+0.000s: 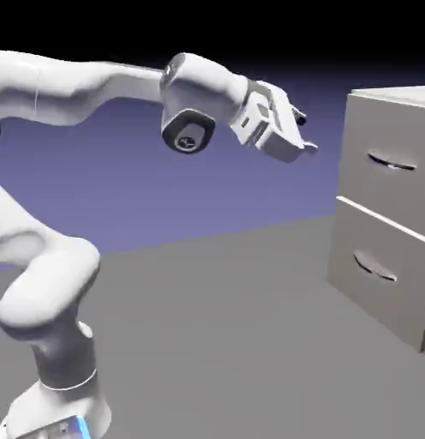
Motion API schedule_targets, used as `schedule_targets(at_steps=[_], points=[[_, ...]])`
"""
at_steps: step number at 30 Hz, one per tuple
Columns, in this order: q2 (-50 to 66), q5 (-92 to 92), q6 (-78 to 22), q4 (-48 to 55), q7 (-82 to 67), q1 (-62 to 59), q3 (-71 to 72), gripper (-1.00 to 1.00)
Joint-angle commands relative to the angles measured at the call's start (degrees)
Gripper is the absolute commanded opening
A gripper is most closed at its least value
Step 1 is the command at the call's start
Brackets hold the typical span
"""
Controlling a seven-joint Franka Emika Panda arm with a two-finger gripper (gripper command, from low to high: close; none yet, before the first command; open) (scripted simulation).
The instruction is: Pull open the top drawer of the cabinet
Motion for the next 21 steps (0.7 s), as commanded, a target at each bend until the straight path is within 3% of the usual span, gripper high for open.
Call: schedule_targets(at_steps=[1, 21], points=[[-0.4, 2.5, -0.3, 0.9, -0.2, -1.6, 1.4, 0.00], [-8.8, 52.3, -5.6, 19.8, -4.2, -33.9, 29.2, 0.00]])
